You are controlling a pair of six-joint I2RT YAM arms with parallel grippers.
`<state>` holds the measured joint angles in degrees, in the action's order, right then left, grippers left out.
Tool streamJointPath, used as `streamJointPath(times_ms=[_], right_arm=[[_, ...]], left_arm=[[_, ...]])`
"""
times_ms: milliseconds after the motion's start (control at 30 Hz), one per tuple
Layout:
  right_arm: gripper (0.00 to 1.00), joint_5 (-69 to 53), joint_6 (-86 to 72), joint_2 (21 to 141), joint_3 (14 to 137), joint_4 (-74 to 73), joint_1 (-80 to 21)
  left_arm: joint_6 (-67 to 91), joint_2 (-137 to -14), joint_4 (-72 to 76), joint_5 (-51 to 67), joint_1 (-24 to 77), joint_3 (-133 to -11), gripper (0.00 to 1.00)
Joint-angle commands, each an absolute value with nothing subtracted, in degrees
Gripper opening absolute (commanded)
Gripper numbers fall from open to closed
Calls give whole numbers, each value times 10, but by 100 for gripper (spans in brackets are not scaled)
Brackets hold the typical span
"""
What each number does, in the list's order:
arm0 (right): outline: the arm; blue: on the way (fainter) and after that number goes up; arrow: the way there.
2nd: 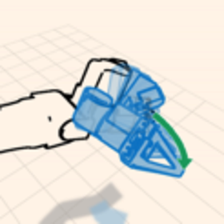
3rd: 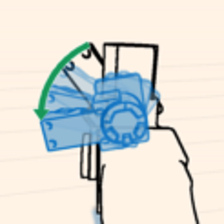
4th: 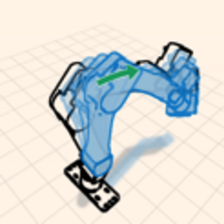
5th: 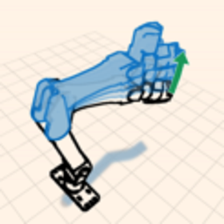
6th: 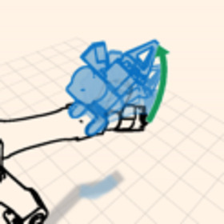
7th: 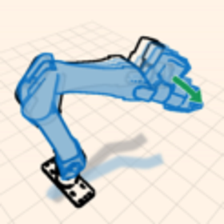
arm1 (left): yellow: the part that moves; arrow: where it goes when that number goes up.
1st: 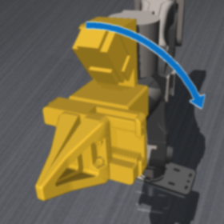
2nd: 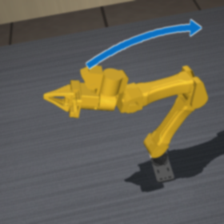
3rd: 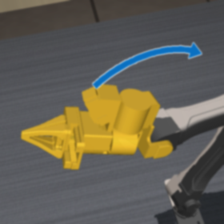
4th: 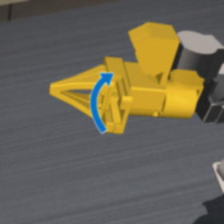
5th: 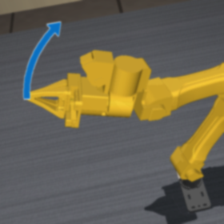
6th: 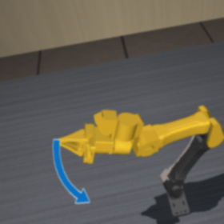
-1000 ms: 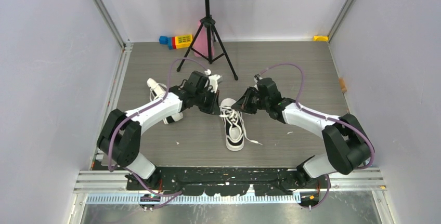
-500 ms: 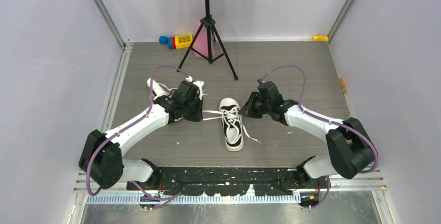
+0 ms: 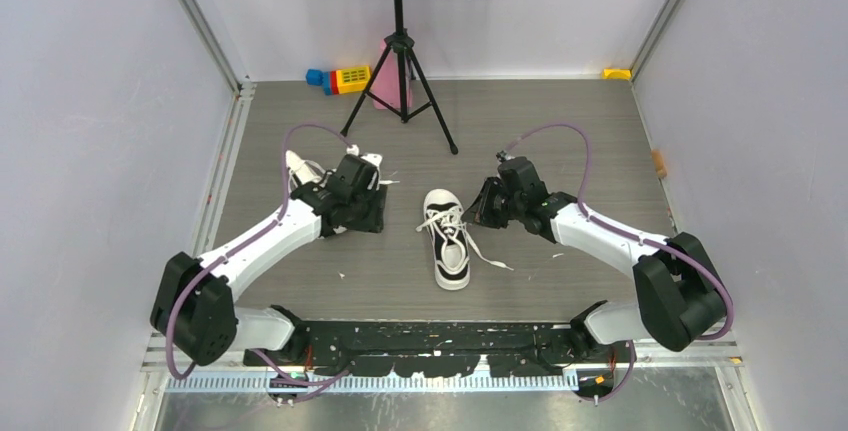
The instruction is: Tie the shoes
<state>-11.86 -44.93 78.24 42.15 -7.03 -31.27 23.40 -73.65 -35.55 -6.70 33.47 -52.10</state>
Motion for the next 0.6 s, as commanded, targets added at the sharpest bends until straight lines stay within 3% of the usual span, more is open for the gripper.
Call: streamJointPath(times_ms=[0, 167, 567], right_arm=[[0, -121, -432, 765, 432, -73, -311], [0, -126, -431, 768, 431, -70, -311], [0, -133, -429, 774, 437, -68, -311]], left_arm=[[202, -776, -227, 96, 337, -530, 44], [170, -844, -120, 198, 339, -551, 45], [153, -954, -72, 285, 354, -604, 41]])
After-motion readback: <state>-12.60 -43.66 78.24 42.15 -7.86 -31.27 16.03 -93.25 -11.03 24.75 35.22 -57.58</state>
